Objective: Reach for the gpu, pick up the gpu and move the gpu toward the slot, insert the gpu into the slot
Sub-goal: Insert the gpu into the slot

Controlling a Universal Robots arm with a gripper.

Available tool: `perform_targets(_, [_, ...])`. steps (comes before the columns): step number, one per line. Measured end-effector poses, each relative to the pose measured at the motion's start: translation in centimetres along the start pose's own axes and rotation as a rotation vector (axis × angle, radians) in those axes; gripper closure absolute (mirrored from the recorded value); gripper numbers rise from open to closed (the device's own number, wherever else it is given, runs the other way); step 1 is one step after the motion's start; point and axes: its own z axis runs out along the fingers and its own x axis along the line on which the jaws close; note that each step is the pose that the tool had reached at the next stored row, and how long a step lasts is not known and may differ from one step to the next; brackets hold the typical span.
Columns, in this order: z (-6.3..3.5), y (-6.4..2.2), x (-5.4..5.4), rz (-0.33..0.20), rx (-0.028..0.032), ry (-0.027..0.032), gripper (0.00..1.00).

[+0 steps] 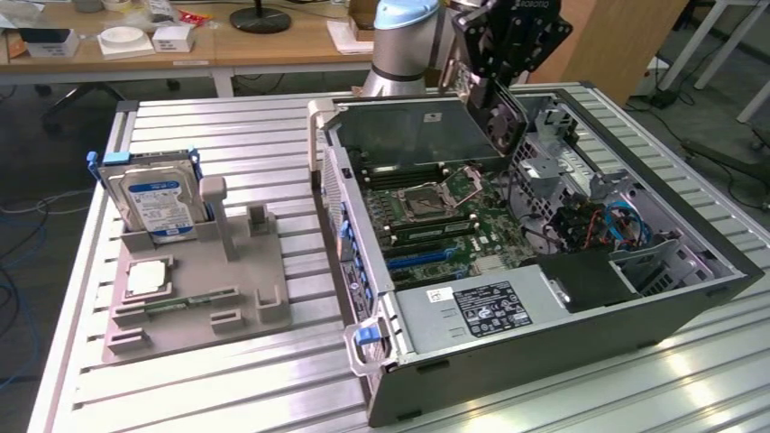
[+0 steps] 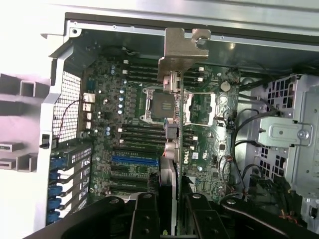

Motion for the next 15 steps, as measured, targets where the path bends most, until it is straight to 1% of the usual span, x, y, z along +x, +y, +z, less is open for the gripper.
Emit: perform_targets(15, [0.00, -0.11, 0.01, -0.117, 0.0023, 0.0048, 0.74])
